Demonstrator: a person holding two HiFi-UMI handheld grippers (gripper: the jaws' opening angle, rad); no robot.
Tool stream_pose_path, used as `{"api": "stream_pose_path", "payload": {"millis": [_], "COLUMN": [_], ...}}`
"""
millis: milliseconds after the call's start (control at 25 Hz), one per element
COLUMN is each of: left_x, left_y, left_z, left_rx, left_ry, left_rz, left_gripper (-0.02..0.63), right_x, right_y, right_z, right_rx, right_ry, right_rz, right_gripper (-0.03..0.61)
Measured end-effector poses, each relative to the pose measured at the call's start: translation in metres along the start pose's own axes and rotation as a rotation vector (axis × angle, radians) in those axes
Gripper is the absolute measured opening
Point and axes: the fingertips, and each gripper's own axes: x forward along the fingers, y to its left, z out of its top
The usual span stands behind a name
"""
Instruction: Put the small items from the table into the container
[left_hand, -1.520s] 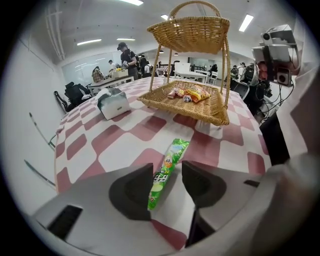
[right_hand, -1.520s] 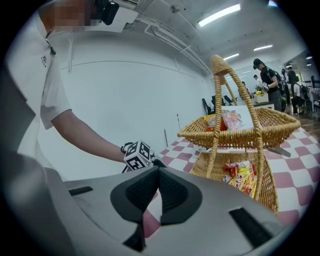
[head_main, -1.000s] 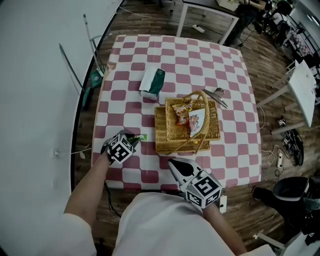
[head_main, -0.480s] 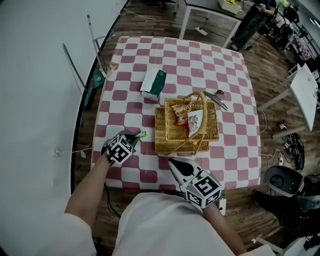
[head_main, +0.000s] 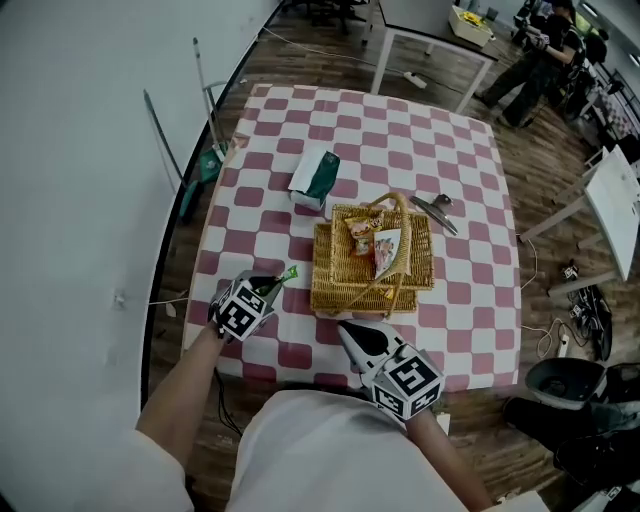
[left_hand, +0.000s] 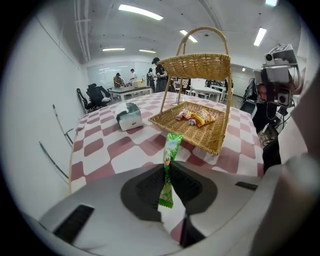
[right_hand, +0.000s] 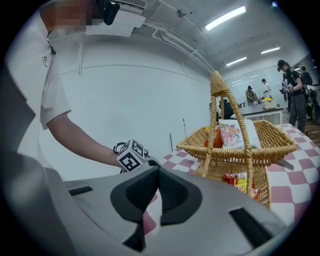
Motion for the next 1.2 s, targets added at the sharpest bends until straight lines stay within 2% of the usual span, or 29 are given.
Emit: {"api": "stream_pose_path", "payload": {"millis": [320, 640, 920, 1200], "left_x": [-0.022, -0.039, -0.061, -0.085], "left_y": [-0.015, -0.025, -0.042, -0.052], "left_z": [0.011, 0.020, 0.044, 0.084], "left_rx": [-0.069, -0.071, -0.098, -0.097], "left_ry": [-0.054, -0.117, -0.173, -0.270], "left_rz": [0.049, 0.112, 0.154, 0.201], "left_gripper": [0.049, 0.049, 0.046, 0.046], "right_x": [-0.013, -0.026, -0.041, -0.054], "right_y": [0.000, 0.001, -0.002, -0.009], "right_z": [0.008, 0.010, 0.016, 0.026], "right_rx": [-0.015, -0.030, -0.043, -0.049], "right_ry": [-0.025, -0.044, -0.059, -0.087], "right_rz": [0.026, 0.054, 0.073, 0.086], "right_gripper": [0.008, 0.008, 0.008, 0.008]}}
